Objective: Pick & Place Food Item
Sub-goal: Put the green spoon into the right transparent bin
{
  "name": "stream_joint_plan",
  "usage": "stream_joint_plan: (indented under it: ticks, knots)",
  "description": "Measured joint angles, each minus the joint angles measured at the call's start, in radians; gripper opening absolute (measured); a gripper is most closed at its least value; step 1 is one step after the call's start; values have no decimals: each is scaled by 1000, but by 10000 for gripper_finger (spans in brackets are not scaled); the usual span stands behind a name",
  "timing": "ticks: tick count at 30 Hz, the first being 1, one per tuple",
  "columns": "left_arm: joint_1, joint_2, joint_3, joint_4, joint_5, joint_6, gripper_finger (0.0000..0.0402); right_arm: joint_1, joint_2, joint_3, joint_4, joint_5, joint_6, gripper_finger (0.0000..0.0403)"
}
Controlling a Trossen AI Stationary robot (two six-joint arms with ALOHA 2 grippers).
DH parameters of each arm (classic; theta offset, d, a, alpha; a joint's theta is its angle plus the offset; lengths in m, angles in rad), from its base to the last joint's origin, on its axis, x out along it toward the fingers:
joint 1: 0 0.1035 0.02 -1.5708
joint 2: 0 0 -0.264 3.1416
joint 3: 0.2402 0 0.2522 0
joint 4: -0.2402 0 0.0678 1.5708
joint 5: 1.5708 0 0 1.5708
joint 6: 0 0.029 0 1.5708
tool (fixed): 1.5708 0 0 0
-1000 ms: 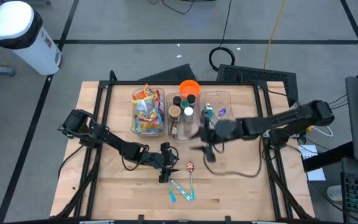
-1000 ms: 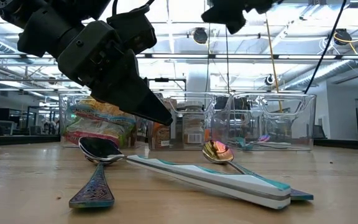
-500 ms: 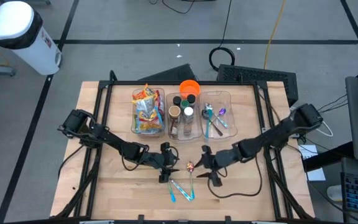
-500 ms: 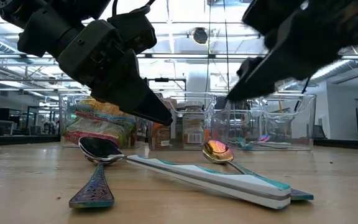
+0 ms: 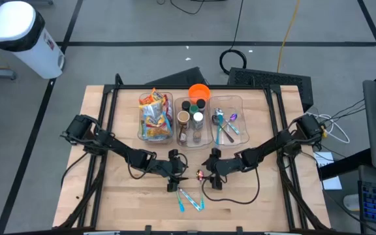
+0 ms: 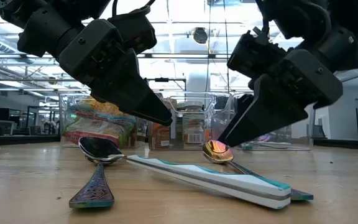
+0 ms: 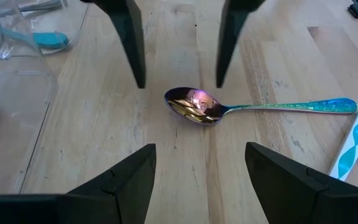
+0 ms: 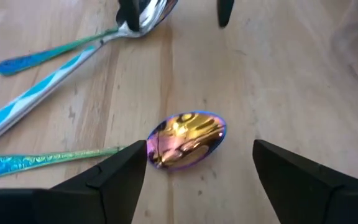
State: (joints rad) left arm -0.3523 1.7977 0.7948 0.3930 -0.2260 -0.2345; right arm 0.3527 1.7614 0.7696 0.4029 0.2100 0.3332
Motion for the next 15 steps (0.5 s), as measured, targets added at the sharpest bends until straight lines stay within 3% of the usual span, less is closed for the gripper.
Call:
stream_joint_plan:
  ticks: [8,15]
  knots:
    - [0,0,0,0,0,-7,255,0,37,0,42,-8,34,262]
    - [0,0,0,0,0,-8,255,-6,37,0,42,-55,101,216]
